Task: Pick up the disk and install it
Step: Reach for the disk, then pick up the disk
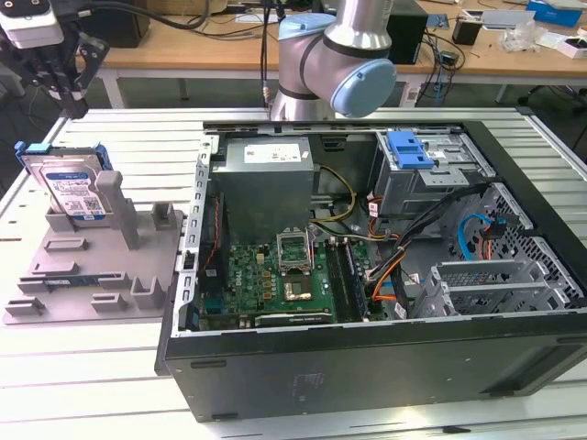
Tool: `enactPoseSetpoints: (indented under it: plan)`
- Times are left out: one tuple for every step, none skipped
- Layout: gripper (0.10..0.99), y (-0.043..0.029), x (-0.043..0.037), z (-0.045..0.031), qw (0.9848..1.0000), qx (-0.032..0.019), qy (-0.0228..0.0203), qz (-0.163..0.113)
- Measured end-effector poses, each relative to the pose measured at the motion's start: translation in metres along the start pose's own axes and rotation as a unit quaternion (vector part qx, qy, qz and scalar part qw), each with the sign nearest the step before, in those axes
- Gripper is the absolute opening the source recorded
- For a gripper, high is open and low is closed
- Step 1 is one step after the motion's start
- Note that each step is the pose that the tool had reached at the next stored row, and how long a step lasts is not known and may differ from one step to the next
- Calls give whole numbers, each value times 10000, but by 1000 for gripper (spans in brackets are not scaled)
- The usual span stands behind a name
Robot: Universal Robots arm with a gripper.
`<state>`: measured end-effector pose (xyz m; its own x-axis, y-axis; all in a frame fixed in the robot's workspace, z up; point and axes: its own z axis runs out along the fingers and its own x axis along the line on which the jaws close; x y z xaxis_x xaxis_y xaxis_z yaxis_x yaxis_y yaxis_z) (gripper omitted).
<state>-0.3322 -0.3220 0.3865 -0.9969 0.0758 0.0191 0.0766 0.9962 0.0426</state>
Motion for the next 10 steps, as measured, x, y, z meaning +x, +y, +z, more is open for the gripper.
enactPoseSetpoints:
  plan:
    - [106,0,0,0,10000,0,0,0]
    - [106,0,0,0,10000,0,1,-1]
    - [106,5,1,0,10000,0,1,0]
    - [106,9,1,0,10000,0,1,0]
    - [106,10,1,0,10000,0,1,0]
    - [106,11,1,0,10000,0,1,0]
    - [106,11,1,0,10000,1,1,0]
    - [106,12,1,0,10000,1,1,0]
    - [106,12,2,0,10000,0,1,0]
    - [106,13,1,0,10000,0,1,0]
